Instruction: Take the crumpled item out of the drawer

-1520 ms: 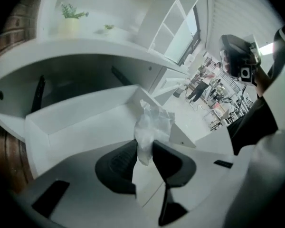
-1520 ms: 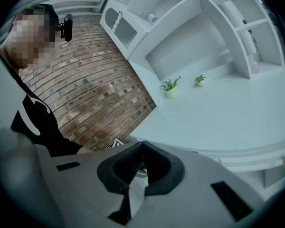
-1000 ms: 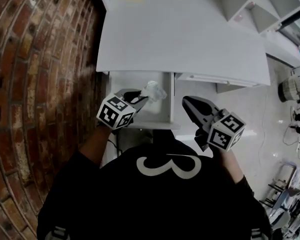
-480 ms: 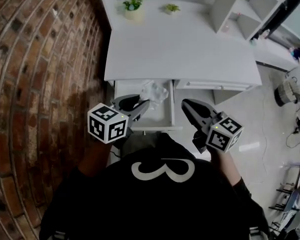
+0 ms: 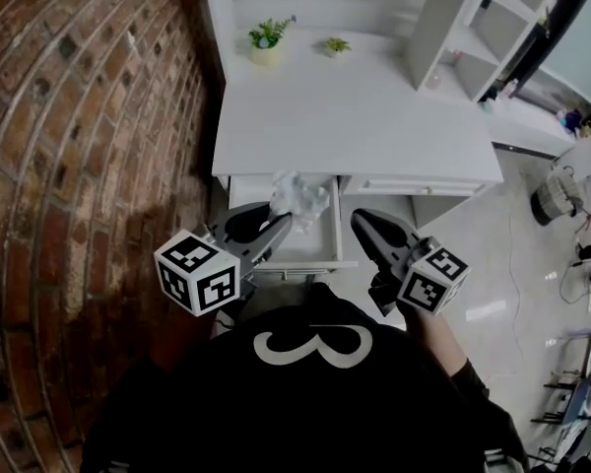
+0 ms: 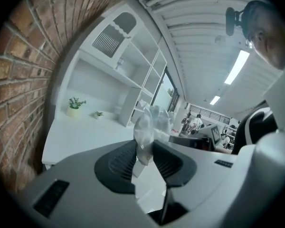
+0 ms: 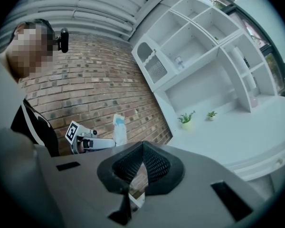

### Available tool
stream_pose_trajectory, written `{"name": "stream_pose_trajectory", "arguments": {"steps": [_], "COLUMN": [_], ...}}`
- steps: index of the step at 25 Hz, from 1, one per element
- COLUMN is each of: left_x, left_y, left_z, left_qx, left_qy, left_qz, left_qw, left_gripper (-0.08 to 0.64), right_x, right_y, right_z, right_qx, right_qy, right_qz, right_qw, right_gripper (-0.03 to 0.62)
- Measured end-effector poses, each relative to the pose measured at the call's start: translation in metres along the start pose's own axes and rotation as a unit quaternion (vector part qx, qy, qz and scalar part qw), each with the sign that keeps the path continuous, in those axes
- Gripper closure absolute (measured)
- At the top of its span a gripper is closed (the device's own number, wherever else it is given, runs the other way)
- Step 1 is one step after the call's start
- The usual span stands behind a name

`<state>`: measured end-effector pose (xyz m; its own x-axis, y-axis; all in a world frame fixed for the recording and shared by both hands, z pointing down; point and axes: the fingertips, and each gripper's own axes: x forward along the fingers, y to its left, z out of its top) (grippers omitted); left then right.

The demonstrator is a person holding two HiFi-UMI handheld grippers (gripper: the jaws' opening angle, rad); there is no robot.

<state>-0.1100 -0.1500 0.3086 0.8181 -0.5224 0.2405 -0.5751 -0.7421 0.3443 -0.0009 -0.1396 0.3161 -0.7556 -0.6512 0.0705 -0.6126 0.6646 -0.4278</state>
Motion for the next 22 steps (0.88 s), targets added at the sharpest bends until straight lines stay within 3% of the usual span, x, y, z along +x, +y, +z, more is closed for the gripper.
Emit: {"name": "stream_pose_trajectory", "arguments": {"steps": [5,14,22], "left_x": [-0.006,-0.005,0.001], "left_y": [-0.005,-0.009,-0.008], "left_z": [-0.003,-0.011,-0.024], "left_qx": [-0.016,-0.02,-0.024], "left_qy": [-0.009,-0.011,0.003], "left_qz": [-0.009,-0.02,-0.023], "left_qw": [0.9998,0.9995,0.9994], "left_gripper": [0.451,0.451,0.449], "right_x": [-0.003,-0.011,-0.02], "right_y": [0.013,0.007,-0.003], "right_z": [-0.002,-0.021,-0.033], "right_qx": [0.027,0.012,0.037], "right_qy": [-0.02,-0.003,0.0], "right_qz": [0.027,-0.006,-0.023], "right_qw": [0.999,1.0,0.999], "right_gripper": [0.583,0.583,0.583]}}
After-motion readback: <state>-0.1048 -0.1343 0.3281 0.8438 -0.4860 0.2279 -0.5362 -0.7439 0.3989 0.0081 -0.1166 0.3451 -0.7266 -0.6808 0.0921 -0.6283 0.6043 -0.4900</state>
